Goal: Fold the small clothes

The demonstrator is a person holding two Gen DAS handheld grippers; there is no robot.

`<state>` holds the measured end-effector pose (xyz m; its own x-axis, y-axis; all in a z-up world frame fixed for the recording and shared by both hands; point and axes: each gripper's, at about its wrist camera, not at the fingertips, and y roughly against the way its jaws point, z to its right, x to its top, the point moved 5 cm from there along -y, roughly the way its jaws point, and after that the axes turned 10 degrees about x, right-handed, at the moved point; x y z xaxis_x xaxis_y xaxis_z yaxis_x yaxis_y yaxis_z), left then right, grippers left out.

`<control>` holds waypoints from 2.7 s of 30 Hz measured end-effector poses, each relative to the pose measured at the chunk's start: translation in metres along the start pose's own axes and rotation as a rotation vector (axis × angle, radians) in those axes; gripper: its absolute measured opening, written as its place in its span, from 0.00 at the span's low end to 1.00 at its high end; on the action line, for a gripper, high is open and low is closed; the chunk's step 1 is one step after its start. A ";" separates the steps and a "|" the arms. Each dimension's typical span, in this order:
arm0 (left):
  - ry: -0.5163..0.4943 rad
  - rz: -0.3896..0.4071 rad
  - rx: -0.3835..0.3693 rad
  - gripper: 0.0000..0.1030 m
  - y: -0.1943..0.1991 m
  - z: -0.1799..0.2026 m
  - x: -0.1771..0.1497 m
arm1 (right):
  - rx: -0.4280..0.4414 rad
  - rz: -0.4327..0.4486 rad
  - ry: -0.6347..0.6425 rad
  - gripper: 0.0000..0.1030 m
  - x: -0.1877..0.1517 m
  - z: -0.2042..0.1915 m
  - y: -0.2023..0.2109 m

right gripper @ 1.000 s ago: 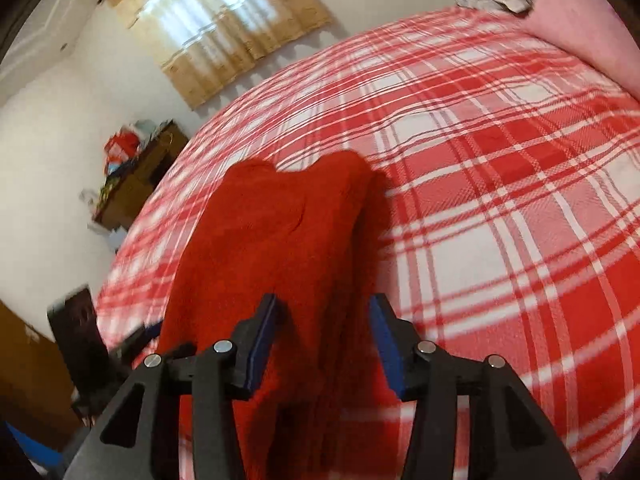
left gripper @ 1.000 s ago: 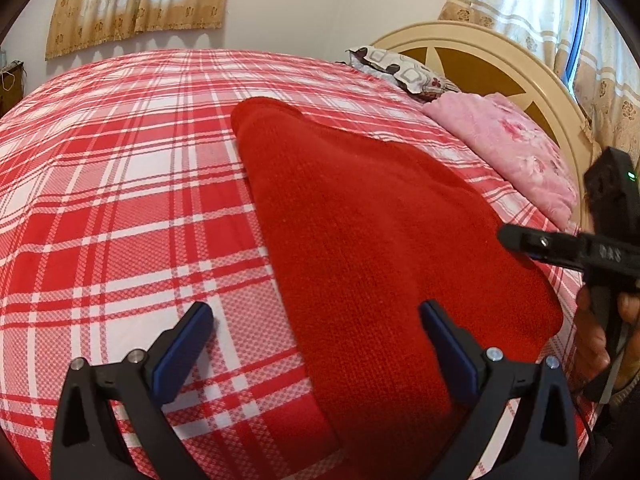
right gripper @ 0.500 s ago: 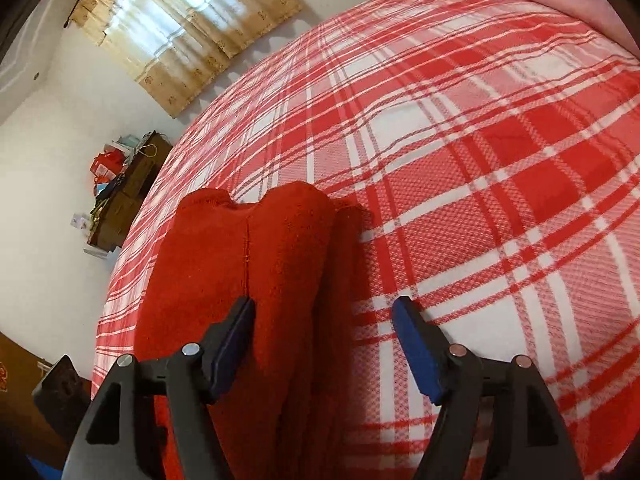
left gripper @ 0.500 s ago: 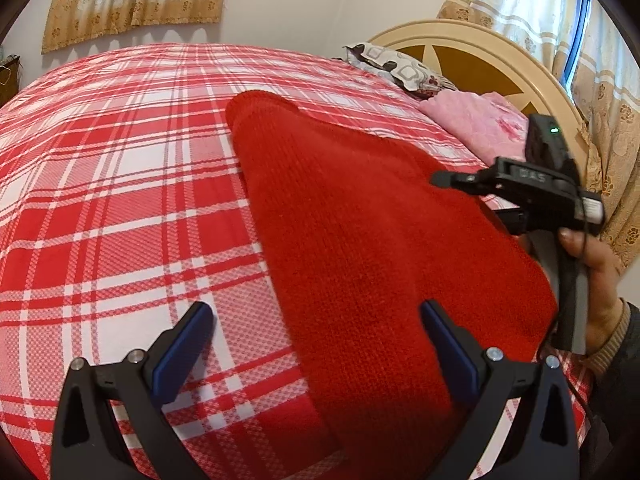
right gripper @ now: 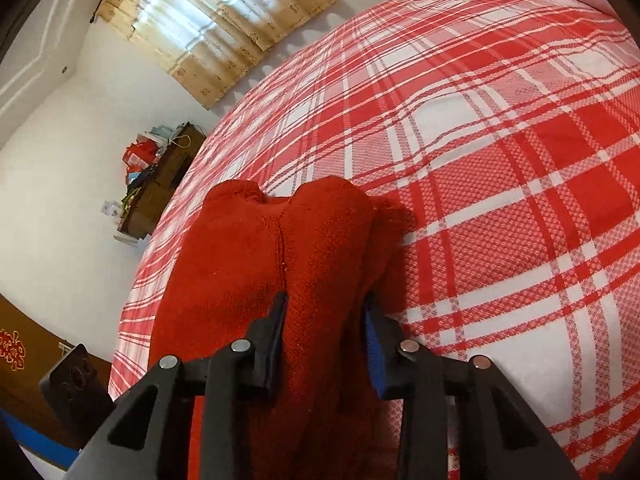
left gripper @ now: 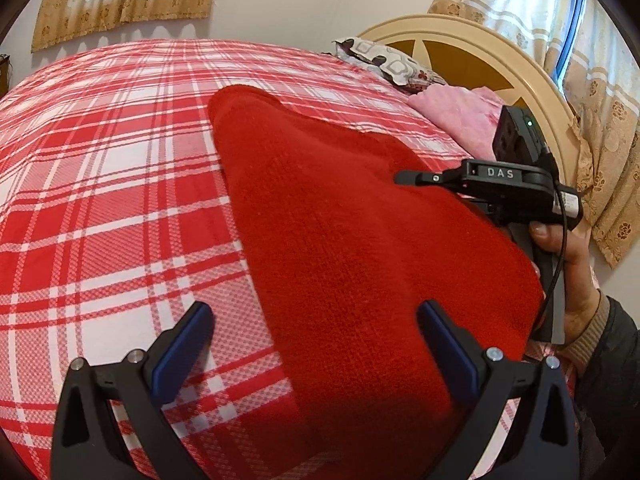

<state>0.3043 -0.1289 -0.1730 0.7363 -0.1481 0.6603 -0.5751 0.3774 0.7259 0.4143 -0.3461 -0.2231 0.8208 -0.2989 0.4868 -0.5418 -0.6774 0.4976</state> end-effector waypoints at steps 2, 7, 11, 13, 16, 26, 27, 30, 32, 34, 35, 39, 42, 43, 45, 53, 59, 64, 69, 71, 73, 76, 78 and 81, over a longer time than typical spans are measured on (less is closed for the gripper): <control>-0.001 -0.007 -0.033 0.87 0.001 0.003 -0.001 | 0.008 0.007 0.022 0.29 -0.002 -0.003 0.001; 0.083 -0.022 -0.114 0.66 0.007 0.004 -0.005 | 0.008 0.017 0.053 0.26 -0.004 -0.008 0.001; 0.101 -0.011 -0.115 0.51 0.013 0.003 -0.005 | 0.000 0.041 0.079 0.24 -0.004 -0.015 0.004; 0.084 0.002 -0.086 0.46 0.019 0.006 -0.006 | 0.007 0.054 0.082 0.24 -0.007 -0.019 0.006; 0.038 0.021 -0.039 0.43 0.027 0.012 -0.007 | 0.028 0.074 0.081 0.24 -0.014 -0.025 0.011; -0.051 0.020 0.044 0.40 0.062 0.012 -0.029 | 0.112 0.086 0.098 0.23 -0.053 -0.065 0.016; -0.062 0.023 0.054 0.40 0.066 0.011 -0.032 | 0.117 0.085 0.101 0.23 -0.056 -0.069 0.015; -0.083 0.026 0.069 0.40 0.076 0.010 -0.041 | 0.130 0.069 0.112 0.23 -0.064 -0.081 0.011; -0.087 0.025 0.074 0.40 0.082 0.008 -0.045 | 0.132 0.058 0.119 0.23 -0.070 -0.089 0.008; -0.082 0.024 0.075 0.40 0.089 0.003 -0.049 | 0.136 0.052 0.127 0.23 -0.076 -0.095 0.006; -0.079 0.025 0.078 0.39 0.092 0.001 -0.051 | 0.140 0.047 0.131 0.23 -0.079 -0.100 0.004; -0.069 0.033 0.088 0.39 0.106 -0.009 -0.056 | 0.159 0.033 0.142 0.22 -0.085 -0.113 -0.005; -0.067 0.042 0.104 0.39 0.113 -0.014 -0.058 | 0.175 0.021 0.153 0.22 -0.089 -0.126 -0.013; -0.065 0.046 0.107 0.39 0.116 -0.016 -0.059 | 0.183 0.016 0.156 0.22 -0.090 -0.130 -0.016; -0.055 0.051 0.115 0.39 0.120 -0.022 -0.061 | 0.192 0.008 0.163 0.22 -0.091 -0.139 -0.023; -0.015 0.075 0.156 0.39 0.139 -0.047 -0.064 | 0.233 -0.040 0.197 0.22 -0.101 -0.176 -0.055; 0.020 0.084 0.187 0.39 0.155 -0.071 -0.074 | 0.268 -0.084 0.236 0.22 -0.114 -0.209 -0.081; 0.035 0.088 0.228 0.39 0.167 -0.091 -0.083 | 0.298 -0.117 0.256 0.22 -0.122 -0.233 -0.103; 0.057 0.094 0.261 0.39 0.178 -0.111 -0.089 | 0.322 -0.150 0.281 0.22 -0.132 -0.258 -0.122; 0.064 0.095 0.271 0.39 0.181 -0.116 -0.092 | 0.328 -0.160 0.289 0.22 -0.136 -0.266 -0.129; 0.068 0.096 0.283 0.39 0.184 -0.121 -0.094 | 0.337 -0.170 0.295 0.22 -0.140 -0.272 -0.135; 0.064 0.098 0.305 0.39 0.189 -0.128 -0.097 | 0.346 -0.187 0.308 0.22 -0.147 -0.283 -0.145; 0.070 0.102 0.317 0.39 0.193 -0.134 -0.101 | 0.353 -0.202 0.317 0.22 -0.153 -0.291 -0.151; 0.086 0.102 0.326 0.39 0.196 -0.144 -0.106 | 0.359 -0.222 0.331 0.22 -0.159 -0.302 -0.162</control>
<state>0.1653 0.0921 -0.1284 0.6884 -0.0421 0.7241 -0.7207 0.0730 0.6894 0.3165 0.0137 -0.1644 0.7763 0.0667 0.6268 -0.2178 -0.9047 0.3661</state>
